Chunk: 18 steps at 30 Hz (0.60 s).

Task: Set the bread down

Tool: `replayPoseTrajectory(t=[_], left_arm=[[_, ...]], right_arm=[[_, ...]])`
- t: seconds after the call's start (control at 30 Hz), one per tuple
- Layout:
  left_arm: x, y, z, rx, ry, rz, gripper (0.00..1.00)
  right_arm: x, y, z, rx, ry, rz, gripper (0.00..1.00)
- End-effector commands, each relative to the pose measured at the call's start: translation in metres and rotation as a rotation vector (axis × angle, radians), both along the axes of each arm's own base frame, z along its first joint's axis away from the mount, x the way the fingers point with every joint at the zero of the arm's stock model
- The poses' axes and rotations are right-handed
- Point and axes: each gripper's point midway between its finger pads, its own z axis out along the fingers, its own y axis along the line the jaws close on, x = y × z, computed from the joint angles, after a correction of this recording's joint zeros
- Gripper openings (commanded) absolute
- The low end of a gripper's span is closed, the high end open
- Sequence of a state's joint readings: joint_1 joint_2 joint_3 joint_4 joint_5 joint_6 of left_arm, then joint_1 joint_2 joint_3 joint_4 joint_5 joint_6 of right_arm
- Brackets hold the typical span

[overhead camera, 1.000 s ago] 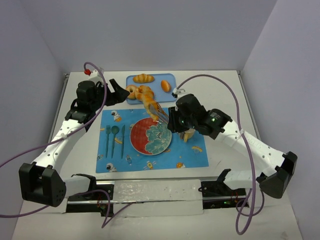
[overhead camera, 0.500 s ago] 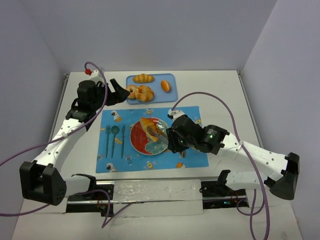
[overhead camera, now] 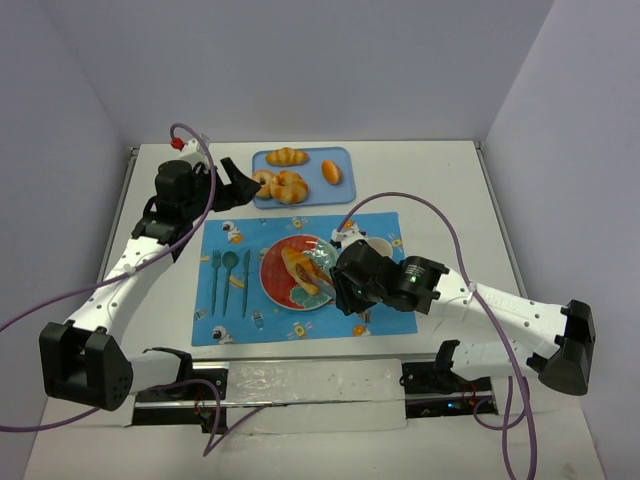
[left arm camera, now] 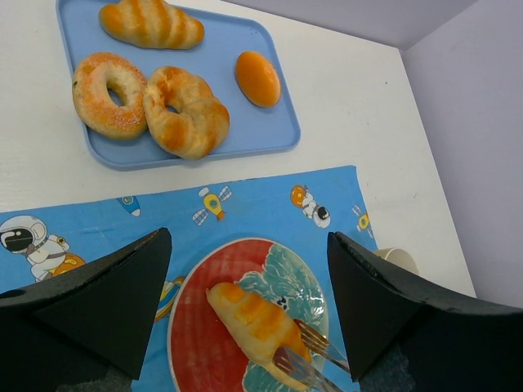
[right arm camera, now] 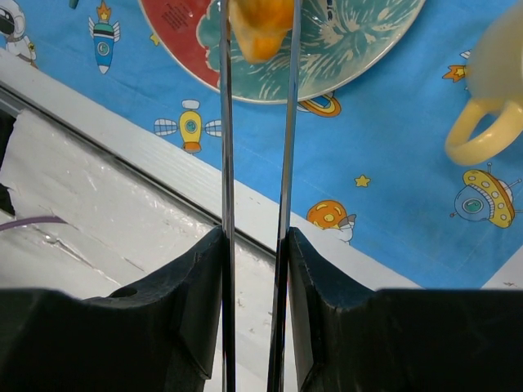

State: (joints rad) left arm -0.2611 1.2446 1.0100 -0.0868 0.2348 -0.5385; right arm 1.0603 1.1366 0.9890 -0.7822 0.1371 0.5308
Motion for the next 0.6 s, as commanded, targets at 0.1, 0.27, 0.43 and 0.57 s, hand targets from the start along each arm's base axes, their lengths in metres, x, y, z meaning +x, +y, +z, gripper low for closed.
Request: replayPoseTrajectory(t=[0.1, 0.27, 0.43, 0.57], left_arm=[[0.0053, -0.0019, 0.0233, -0.003, -0.056, 0.0, 0.87], [0.0056, -0.0023, 0.0234, -0.002, -0.057, 0.0, 0.87], [0.0058, -0.0024, 0.0223, 0.002, -0.056, 0.001, 0.87], [0.0058, -0.0025, 0.0223, 0.003, -0.056, 0.002, 0.87]], right_arm=[[0.0044, 0.0098, 0.0103, 0.04, -0.041, -0.006, 0.47], [0.0032, 0.0094, 0.0101, 0.025, -0.045, -0.001, 0.52], [0.0028, 0.0095, 0.0139, 0.026, -0.05, 0.002, 0.55], [0.0017, 0.0076, 0.0165, 0.021, -0.053, 0.001, 0.56]])
